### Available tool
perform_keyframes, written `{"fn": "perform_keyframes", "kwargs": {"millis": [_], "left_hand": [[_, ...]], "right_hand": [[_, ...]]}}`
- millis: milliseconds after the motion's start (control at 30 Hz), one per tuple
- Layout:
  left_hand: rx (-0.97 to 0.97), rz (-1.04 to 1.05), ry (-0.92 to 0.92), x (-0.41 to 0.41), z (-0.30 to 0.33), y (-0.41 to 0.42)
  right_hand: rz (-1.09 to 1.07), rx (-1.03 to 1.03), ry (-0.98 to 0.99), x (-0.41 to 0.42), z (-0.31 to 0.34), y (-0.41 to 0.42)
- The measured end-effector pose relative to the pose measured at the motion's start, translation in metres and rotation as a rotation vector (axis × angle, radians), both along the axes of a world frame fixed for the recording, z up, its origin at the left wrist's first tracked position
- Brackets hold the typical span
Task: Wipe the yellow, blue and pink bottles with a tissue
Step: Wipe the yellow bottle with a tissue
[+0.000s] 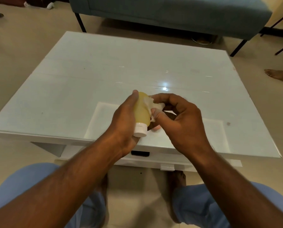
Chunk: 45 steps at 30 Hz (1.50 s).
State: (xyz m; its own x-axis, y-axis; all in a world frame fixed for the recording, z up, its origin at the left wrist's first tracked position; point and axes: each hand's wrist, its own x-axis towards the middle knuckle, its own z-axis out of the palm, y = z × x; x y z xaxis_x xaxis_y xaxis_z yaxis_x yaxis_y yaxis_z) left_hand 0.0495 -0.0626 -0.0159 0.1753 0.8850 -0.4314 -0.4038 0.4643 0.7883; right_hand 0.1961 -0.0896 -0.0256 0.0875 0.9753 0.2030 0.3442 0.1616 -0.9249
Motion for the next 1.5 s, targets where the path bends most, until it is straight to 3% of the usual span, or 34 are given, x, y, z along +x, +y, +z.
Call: {"fn": "perform_keyframes", "kwargs": {"millis": [133, 333, 500, 667, 867, 1033, 1233, 1500], "left_hand": [[-0.023, 0.026, -0.033, -0.007, 0.002, 0.008], [-0.015, 0.006, 0.083, 0.001, -0.002, 0.000], [-0.044, 0.014, 0.015, -0.001, 0.001, 0.006], [-0.060, 0.016, 0.105, 0.003, -0.001, 0.002], [-0.053, 0.089, 0.039, -0.005, 0.006, 0.012], [0.006, -0.014, 0.184, 0.002, 0.002, -0.001], [-0.019, 0.055, 0.126, 0.001, 0.004, 0.007], [0.057, -0.034, 0.176, 0.007, -0.004, 0.000]], "right_hand": [[0.132, 0.035, -0.059, -0.007, 0.000, -0.009], [-0.035, 0.018, -0.007, -0.001, 0.004, 0.002], [0.052, 0.012, -0.027, -0.008, 0.000, -0.004], [-0.010, -0.001, 0.041, -0.002, 0.002, 0.001], [0.167, -0.017, 0.007, -0.007, -0.002, -0.006], [0.066, -0.026, 0.070, -0.005, -0.003, -0.003], [0.142, 0.024, 0.041, -0.012, -0.003, -0.008], [0.051, 0.041, 0.036, -0.008, -0.004, -0.004]]}}
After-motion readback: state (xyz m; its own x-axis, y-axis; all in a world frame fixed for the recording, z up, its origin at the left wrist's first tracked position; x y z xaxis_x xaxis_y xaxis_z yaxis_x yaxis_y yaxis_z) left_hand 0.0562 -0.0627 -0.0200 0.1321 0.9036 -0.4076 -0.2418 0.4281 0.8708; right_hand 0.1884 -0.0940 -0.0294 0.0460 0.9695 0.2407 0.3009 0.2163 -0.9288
